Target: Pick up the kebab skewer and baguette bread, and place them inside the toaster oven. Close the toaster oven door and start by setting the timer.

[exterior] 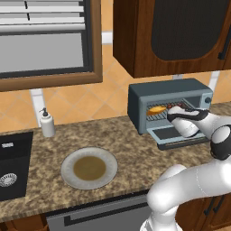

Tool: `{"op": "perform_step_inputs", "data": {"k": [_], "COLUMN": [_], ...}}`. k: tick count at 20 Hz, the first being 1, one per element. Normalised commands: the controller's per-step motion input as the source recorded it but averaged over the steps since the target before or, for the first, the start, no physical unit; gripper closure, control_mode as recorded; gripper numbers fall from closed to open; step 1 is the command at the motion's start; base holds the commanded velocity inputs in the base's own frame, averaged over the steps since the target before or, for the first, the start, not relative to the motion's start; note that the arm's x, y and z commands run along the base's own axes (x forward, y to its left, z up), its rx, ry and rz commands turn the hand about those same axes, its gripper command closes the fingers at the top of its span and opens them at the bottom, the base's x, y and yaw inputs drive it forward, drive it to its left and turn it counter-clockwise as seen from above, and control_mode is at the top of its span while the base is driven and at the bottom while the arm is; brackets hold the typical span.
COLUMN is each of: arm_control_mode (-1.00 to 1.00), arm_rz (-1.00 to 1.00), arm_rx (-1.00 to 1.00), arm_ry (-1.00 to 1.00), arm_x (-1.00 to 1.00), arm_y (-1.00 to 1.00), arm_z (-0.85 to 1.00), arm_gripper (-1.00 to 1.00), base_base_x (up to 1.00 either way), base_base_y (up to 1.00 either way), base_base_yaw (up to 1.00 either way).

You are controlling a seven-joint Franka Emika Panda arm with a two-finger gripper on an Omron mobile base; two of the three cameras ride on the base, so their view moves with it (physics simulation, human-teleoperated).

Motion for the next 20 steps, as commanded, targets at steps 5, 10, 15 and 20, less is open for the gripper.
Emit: {"op": "perform_step_inputs", "data": {"k": [5, 10, 15, 20], "arm_control_mode": [-1.00, -1.00, -1.00, -1.00], "arm_rz": [0.00, 0.00, 0.00, 0.00], "arm_rx": [0.00, 0.00, 0.00, 0.00], "arm_ry": [0.00, 0.00, 0.00, 0.00], "arm_x": [0.11, 0.09, 0.07, 0.07], "arm_y": [0.00, 0.00, 0.00, 0.00], "arm_z": [-0.02, 0.00, -0.01, -0.01], "arm_gripper": [-1.00, -1.00, -1.00, -1.00], "base_base_x": [0.00, 0.00, 0.00, 0.00], "base_base_y": [0.00, 0.00, 0.00, 0.00], "base_base_yaw": [0.00, 0.00, 0.00, 0.00]}}
